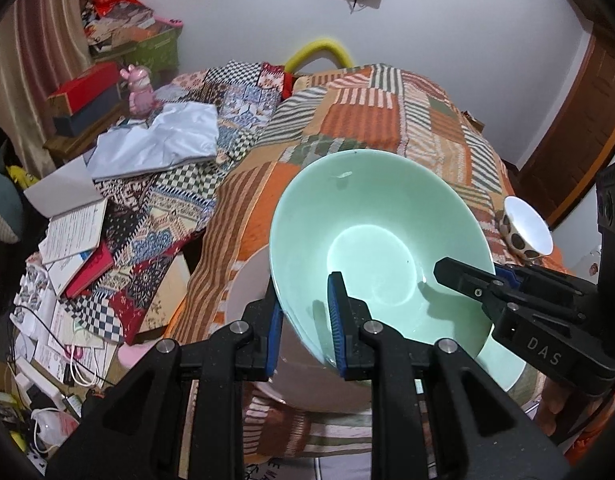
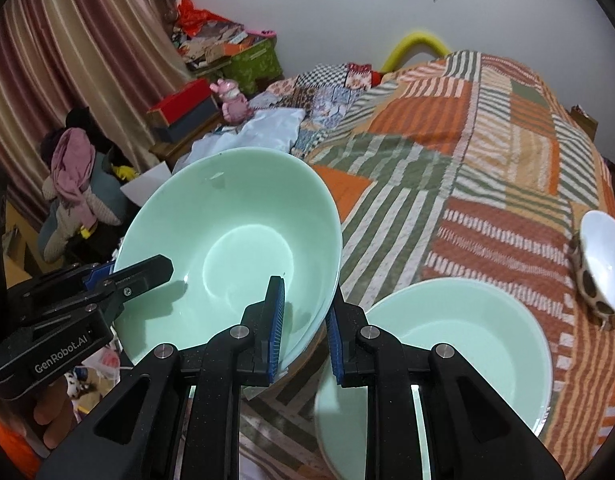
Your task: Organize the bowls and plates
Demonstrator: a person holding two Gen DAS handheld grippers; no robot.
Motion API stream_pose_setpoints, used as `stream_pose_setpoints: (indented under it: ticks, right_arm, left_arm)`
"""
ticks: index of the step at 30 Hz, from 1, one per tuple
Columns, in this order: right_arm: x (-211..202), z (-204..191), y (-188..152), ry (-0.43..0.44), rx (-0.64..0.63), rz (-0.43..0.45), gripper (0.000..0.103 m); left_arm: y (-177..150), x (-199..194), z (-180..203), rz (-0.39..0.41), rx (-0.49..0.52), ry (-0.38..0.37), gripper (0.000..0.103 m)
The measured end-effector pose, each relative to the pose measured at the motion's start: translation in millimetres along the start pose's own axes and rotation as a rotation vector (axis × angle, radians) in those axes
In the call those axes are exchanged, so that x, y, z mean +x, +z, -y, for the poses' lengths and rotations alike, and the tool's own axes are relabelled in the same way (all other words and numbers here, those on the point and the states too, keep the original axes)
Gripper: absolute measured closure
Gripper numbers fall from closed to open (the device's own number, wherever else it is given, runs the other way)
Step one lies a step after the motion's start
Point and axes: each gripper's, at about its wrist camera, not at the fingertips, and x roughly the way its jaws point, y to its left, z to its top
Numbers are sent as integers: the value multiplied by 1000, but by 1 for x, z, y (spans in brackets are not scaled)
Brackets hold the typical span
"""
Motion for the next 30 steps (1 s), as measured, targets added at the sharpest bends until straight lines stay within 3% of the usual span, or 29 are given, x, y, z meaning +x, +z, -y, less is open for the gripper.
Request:
stream_pose_setpoints:
  ticks: [12, 30]
  right_arm:
    - [26, -11, -16, 20, -11, -96, 84]
    - [38, -13, -14, 42, -51, -140, 81]
  left_arm:
    - [-27, 29, -23, -97, -31, 14, 82]
    - [-34, 47, -34, -140, -79, 3, 82]
